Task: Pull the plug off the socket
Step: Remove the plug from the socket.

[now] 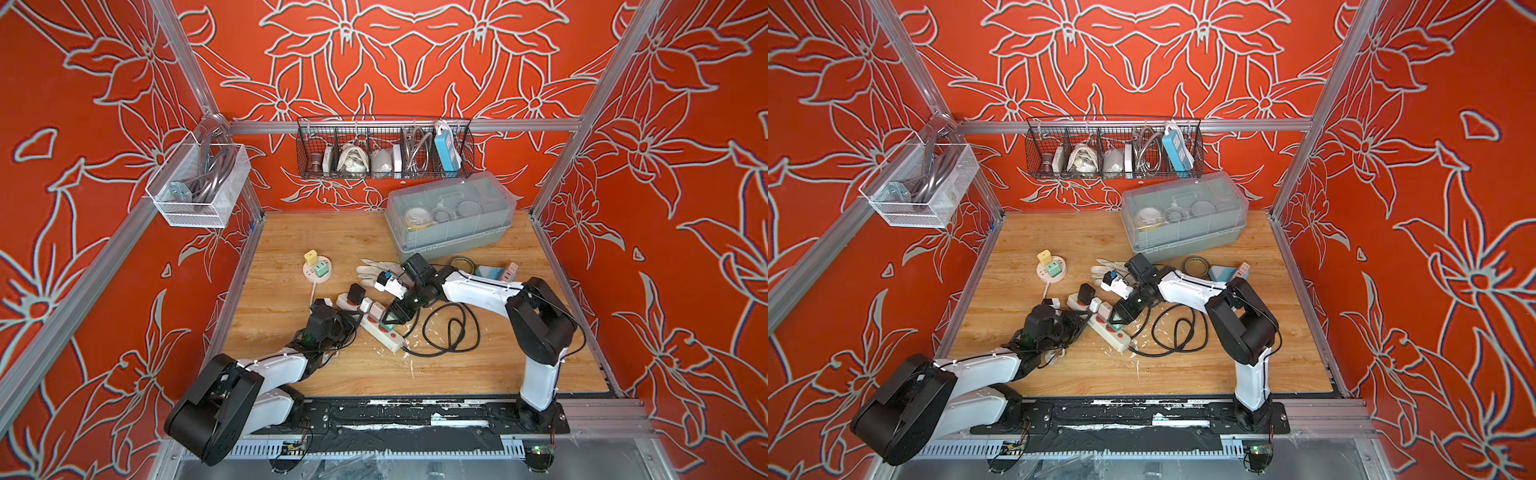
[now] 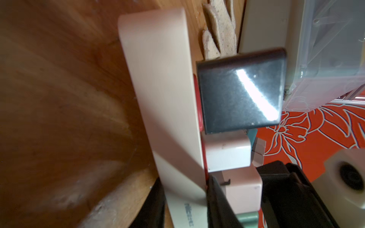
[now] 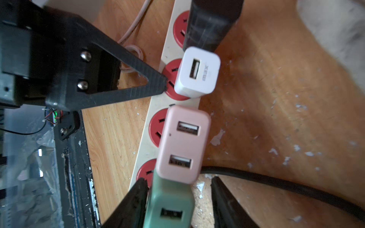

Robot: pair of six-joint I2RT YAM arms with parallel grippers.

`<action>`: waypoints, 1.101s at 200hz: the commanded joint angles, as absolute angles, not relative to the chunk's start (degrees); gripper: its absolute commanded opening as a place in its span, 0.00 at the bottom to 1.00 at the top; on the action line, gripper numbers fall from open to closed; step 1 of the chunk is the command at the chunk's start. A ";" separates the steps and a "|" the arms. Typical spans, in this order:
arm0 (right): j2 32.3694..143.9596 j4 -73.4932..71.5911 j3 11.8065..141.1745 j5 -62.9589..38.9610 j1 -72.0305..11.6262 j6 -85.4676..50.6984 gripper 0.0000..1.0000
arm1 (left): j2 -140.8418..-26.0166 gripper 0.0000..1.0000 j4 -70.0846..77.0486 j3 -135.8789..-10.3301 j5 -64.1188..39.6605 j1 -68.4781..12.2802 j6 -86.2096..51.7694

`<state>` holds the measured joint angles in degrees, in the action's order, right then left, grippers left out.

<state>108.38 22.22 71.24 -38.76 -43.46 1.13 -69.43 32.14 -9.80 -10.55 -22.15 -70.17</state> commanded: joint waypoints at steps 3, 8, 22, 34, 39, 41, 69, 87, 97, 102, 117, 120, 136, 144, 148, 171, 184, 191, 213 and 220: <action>108.82 24.49 71.73 -39.61 -43.65 -0.86 0.52 | -71.04 0.10 25.75 -8.48 -8.31 -22.54 -65.87; 108.56 24.52 71.72 -39.87 -43.61 -0.92 0.49 | -71.38 0.10 25.75 -8.45 -8.14 -22.58 -65.91; 107.31 24.20 71.72 -40.68 -43.60 -1.26 0.29 | -72.67 0.09 25.88 -8.19 -7.61 -22.68 -65.77; 106.00 23.88 71.72 -40.40 -43.64 -1.35 0.08 | -73.81 0.08 25.42 -8.08 -6.89 -22.76 -65.56; 105.45 23.67 71.64 -39.85 -43.57 -1.56 0.00 | -74.21 0.07 24.60 -8.24 -6.44 -22.81 -65.40; 105.18 23.56 71.63 -39.63 -43.52 -1.58 0.00 | -74.36 0.06 24.12 -8.30 -6.14 -22.80 -65.31; 103.39 24.20 73.27 -38.41 -41.96 -3.20 0.00 | -76.85 0.01 17.64 -8.89 -2.06 -22.89 -65.16; 103.03 23.62 74.17 -38.89 -40.94 -5.16 0.00 | -79.26 0.00 17.40 -8.68 -0.73 -22.94 -64.75; 102.82 23.04 74.34 -39.60 -40.57 -6.31 0.00 | -80.62 0.00 17.06 -9.12 -0.36 -23.02 -64.31; 102.66 22.65 74.20 -39.87 -40.32 -7.26 0.00 | -81.39 0.00 17.16 -9.27 -0.29 -23.03 -64.16; 102.24 20.75 73.39 -40.63 -39.28 -10.24 0.00 | -83.79 0.00 18.28 -9.23 -0.26 -23.01 -64.35; 102.11 20.24 73.10 -40.82 -38.92 -10.87 0.00 | -84.21 0.00 18.54 -9.16 -0.34 -23.02 -64.40; 101.50 16.44 70.61 -42.21 -36.81 -14.49 0.00 | -86.80 0.00 19.96 -9.09 -0.53 -23.03 -64.20; 101.56 16.04 69.94 -42.36 -35.95 -14.86 0.00 | -88.12 0.00 20.65 -9.05 -0.53 -23.03 -64.18; 101.64 16.26 69.81 -42.36 -35.67 -14.74 0.00 | -88.77 0.00 21.08 -9.05 -0.61 -23.03 -64.16; 101.33 23.08 71.61 -39.42 -37.41 -7.33 0.00 | -92.00 0.00 23.30 -9.11 -1.03 -23.03 -64.25; 100.16 28.97 72.70 -35.86 -39.54 -0.86 0.00 | -93.34 0.00 24.08 -9.30 -1.14 -23.02 -64.16; 99.46 31.01 72.94 -34.60 -39.72 1.20 0.00 | -93.91 0.00 24.42 -9.31 -1.14 -23.02 -63.92; 97.83 32.57 72.82 -32.70 -37.23 2.03 0.00 | -94.83 0.00 25.39 -9.21 -1.06 -23.01 -64.07; 97.81 31.95 72.94 -35.23 -35.84 1.07 0.00 | -94.92 0.00 25.38 -9.22 -1.05 -23.03 -63.98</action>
